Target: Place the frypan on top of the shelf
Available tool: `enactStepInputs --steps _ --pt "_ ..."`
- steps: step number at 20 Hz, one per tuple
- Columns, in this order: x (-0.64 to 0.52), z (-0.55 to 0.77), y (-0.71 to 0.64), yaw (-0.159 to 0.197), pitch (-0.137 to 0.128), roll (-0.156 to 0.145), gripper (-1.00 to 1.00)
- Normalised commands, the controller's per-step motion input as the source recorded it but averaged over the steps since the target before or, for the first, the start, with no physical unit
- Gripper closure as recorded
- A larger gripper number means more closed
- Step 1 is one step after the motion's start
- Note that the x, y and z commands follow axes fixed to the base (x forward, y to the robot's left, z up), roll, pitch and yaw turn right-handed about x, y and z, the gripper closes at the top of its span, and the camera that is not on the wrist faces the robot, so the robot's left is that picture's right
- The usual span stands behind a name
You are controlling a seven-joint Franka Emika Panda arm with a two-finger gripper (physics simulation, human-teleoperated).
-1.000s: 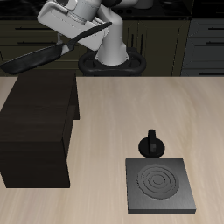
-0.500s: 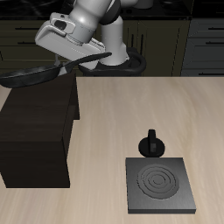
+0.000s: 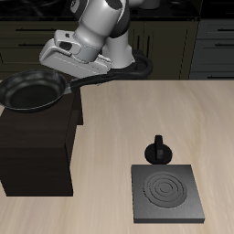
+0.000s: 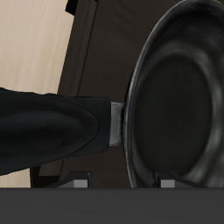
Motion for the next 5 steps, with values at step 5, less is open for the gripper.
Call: enactStepInputs --steps 5 --pt "-0.31 -0.01 0.26 -0.057 0.009 0.105 -1.0"
